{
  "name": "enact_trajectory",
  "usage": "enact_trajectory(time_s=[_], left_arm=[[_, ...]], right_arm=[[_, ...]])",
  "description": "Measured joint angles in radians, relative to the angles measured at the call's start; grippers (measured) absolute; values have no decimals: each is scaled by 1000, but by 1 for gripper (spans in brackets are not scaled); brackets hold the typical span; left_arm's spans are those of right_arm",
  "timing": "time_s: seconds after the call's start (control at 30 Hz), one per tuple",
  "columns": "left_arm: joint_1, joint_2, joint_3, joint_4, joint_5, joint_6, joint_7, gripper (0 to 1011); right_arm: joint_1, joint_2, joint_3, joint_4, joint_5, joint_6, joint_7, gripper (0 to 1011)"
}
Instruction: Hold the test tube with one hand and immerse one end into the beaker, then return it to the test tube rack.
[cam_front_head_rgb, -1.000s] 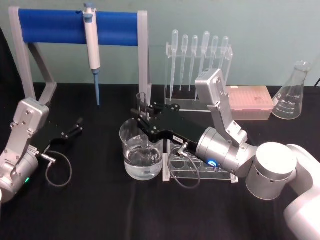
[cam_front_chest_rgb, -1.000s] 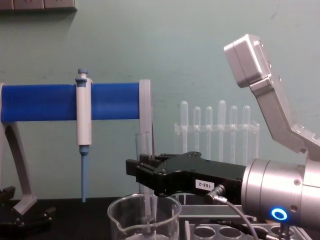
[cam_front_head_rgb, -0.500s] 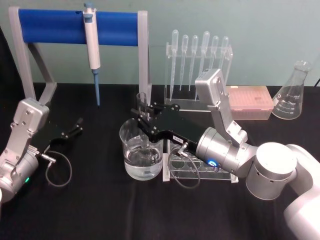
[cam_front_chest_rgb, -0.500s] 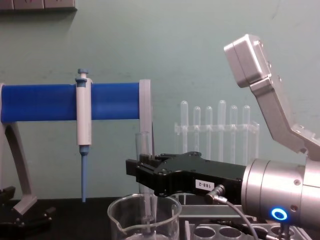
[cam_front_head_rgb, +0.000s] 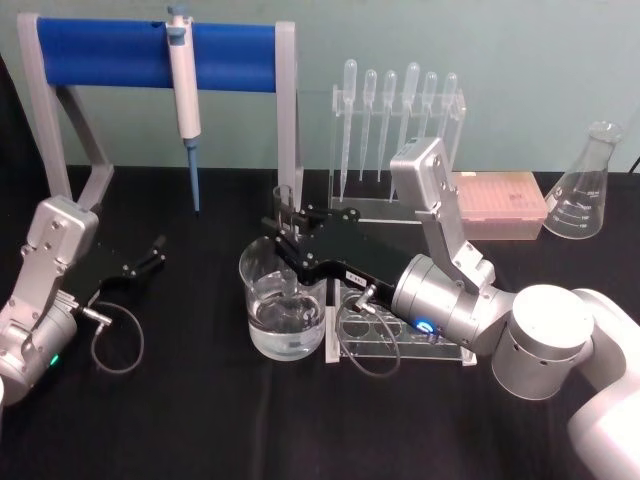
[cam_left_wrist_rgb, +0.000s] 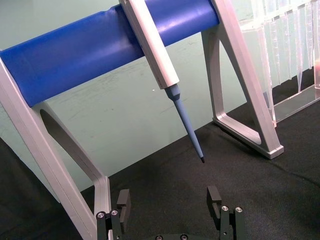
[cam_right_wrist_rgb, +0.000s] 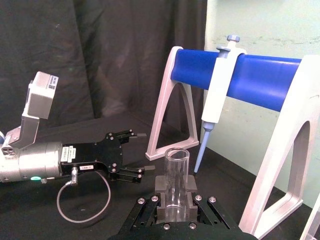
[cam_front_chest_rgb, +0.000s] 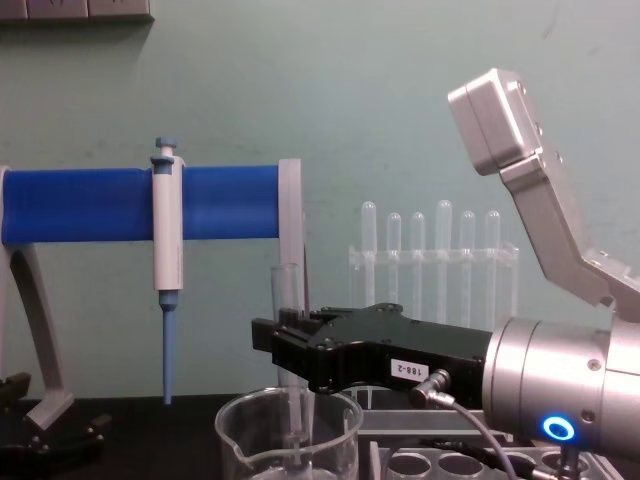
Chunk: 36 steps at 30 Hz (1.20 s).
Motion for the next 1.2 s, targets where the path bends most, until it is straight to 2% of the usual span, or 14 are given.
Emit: enact_trajectory(time_s=[1.2], left_arm=[[0, 0, 0, 0, 0, 0, 0, 1000]], right_arm=[[0, 0, 0, 0, 0, 0, 0, 225]])
